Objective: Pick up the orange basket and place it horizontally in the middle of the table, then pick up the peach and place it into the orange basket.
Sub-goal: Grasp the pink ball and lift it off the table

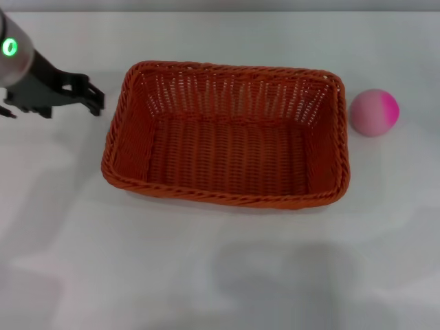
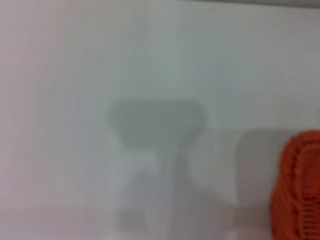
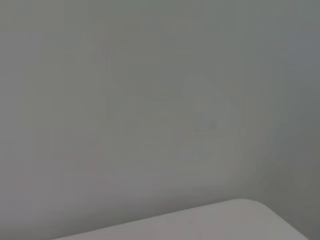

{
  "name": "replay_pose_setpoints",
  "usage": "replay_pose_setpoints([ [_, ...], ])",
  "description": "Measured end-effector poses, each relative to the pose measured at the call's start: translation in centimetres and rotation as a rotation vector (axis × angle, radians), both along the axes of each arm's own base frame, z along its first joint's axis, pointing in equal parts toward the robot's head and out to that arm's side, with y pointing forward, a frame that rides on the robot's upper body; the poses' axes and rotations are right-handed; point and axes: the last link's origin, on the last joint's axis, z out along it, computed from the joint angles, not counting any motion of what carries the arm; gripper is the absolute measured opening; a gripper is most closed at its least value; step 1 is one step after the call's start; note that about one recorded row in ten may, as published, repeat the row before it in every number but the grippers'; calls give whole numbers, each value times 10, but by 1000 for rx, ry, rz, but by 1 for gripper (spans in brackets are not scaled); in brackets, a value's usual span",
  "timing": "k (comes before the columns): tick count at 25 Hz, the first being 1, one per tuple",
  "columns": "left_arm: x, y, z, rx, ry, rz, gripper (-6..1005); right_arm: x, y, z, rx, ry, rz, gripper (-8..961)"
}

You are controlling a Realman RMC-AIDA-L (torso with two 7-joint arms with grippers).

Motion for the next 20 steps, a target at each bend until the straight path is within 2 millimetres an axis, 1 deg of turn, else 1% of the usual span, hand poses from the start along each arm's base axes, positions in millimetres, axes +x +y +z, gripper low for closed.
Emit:
replay_pose_setpoints([
  [4, -12, 1, 12, 45, 22, 28, 748, -3, 3, -2, -17, -9, 13, 852],
  [6, -22, 1, 20, 72, 37, 51, 747, -6, 6, -4, -39, -15, 27, 852],
  [9, -33, 1, 32, 110, 46, 76, 746, -13, 12, -8, -77, -18, 66, 852],
  [14, -46, 3, 48, 158, 62, 96, 743, -25, 21, -8, -128, -19, 148, 852],
  [20, -63, 4, 62, 212, 84, 135, 741, -37, 22, -16, -199, -7, 236, 852],
])
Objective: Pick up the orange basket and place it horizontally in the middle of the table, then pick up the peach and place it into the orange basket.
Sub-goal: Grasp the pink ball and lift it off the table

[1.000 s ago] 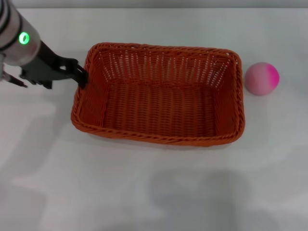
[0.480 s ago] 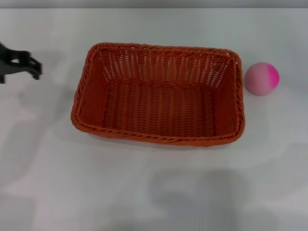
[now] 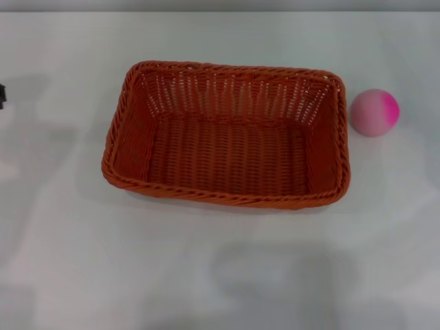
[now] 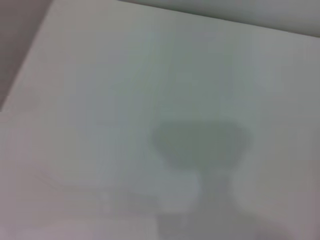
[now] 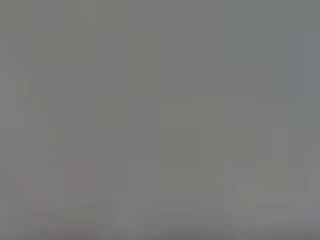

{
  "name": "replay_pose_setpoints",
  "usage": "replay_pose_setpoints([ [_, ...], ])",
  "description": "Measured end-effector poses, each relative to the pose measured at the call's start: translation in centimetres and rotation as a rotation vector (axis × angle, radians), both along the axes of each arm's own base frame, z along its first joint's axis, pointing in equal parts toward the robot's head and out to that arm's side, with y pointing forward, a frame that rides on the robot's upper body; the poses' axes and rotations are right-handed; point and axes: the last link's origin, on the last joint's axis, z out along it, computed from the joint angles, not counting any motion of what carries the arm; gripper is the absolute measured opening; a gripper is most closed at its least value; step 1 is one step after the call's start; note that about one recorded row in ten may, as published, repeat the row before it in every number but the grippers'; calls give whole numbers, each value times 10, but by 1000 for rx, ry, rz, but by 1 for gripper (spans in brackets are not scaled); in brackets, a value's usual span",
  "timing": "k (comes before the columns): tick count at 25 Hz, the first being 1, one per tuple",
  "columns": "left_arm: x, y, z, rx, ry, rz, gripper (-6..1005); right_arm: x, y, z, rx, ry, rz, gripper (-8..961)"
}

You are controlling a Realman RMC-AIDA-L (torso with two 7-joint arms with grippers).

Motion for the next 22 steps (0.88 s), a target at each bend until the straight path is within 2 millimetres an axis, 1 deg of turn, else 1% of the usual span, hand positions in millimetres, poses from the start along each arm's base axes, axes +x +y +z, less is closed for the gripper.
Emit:
replay_pose_setpoints([
  [2, -3, 1, 2, 8, 1, 4, 741, -2, -3, 0, -17, -1, 28, 852],
  [6, -16, 4, 8, 34, 18, 30, 739, -3, -14, 5, -53, 22, 92, 852],
  [10, -22, 6, 13, 56, 21, 41, 740, -5, -25, 13, -134, 41, 169, 852],
  [16, -26, 8, 17, 73, 25, 35, 740, -6, -37, 4, -348, 63, 215, 852],
  [22, -37, 6, 24, 93, 28, 59, 740, -12, -46, 3, -441, 107, 272, 851],
])
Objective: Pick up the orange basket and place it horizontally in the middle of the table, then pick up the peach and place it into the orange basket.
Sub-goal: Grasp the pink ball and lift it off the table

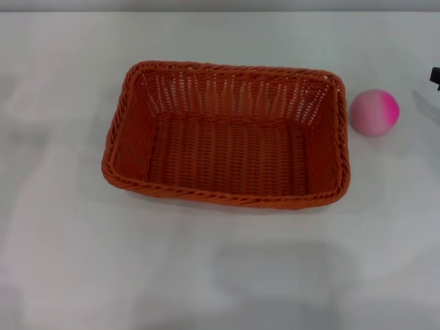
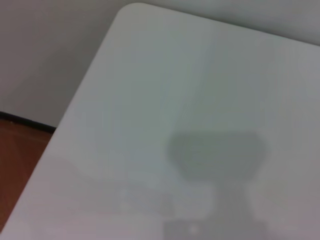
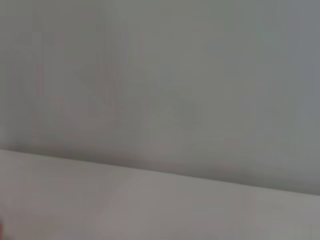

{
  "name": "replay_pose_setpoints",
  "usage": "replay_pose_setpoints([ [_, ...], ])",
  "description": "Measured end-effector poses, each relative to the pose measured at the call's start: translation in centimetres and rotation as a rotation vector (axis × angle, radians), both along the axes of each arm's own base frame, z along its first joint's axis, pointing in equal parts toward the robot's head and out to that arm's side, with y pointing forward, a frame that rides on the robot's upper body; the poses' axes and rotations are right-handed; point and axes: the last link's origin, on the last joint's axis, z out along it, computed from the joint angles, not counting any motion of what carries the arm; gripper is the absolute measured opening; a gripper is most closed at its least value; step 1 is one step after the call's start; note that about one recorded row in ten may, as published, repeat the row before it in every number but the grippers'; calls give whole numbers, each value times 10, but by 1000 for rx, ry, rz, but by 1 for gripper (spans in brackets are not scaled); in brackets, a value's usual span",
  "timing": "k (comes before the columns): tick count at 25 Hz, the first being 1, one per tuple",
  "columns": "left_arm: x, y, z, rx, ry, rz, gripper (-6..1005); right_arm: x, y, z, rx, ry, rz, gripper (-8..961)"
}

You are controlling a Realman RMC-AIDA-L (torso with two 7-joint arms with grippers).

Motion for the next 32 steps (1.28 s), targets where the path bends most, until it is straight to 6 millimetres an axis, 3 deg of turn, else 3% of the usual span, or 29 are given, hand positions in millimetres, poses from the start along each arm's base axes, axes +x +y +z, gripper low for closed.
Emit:
replay_pose_setpoints([
  [7, -16, -3, 3, 42, -15, 13, 740, -2, -10, -9, -58, 7, 31, 851],
  [20, -21, -8, 1, 40, -21, 32, 741, -16, 5, -42, -149, -56, 53, 851],
  [28, -23, -9, 1, 40, -21, 39, 741, -19, 5, -38, -163, -33, 73, 851],
  [32, -24, -9, 1, 41, -21, 39, 741, -19, 6, -27, -132, -31, 79, 851],
])
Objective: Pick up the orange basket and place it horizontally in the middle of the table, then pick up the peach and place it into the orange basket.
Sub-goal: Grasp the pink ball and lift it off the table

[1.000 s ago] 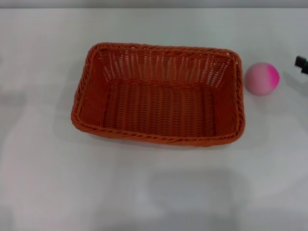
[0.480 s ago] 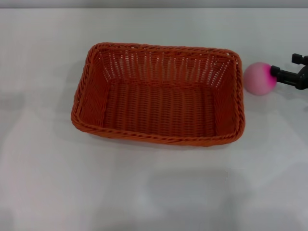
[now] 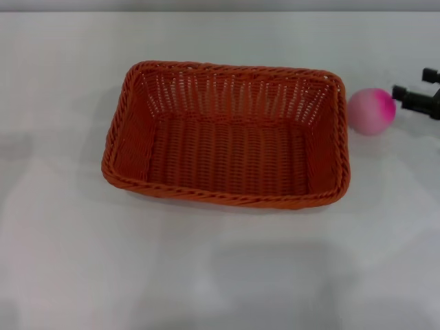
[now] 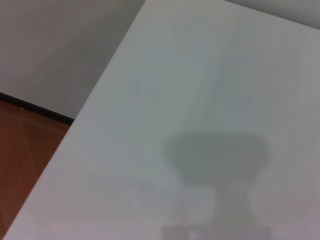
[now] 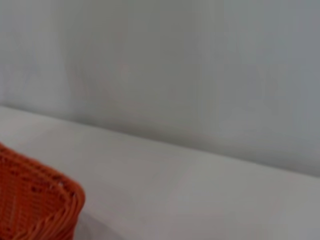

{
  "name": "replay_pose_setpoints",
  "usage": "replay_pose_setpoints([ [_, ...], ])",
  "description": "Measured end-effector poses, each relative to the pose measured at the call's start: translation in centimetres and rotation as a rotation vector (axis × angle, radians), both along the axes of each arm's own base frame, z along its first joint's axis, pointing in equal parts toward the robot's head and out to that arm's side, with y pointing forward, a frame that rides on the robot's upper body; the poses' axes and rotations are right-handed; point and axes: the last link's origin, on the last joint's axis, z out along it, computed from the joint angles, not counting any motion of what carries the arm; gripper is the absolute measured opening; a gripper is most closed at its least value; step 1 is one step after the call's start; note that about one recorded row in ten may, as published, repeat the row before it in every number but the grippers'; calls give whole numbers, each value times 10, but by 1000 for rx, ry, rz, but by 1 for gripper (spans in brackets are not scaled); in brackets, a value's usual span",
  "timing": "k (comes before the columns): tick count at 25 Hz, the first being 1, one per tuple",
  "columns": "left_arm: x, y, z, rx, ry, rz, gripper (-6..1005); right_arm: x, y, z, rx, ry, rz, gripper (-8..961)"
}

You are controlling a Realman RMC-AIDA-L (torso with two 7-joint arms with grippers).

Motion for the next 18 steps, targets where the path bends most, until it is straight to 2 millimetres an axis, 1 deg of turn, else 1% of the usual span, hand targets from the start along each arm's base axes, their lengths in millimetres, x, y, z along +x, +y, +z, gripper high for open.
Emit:
replay_pose_setpoints([
  [3, -1, -1, 0, 0, 0, 2, 741, -1, -1, 9, 11, 8, 10, 851],
  [11, -2, -1, 0, 6, -13, 9, 741, -1, -10, 15, -79, 28, 8, 850],
  [18, 1, -1, -4, 1, -22, 5, 740, -4, -15, 8, -143, 34, 22, 850],
])
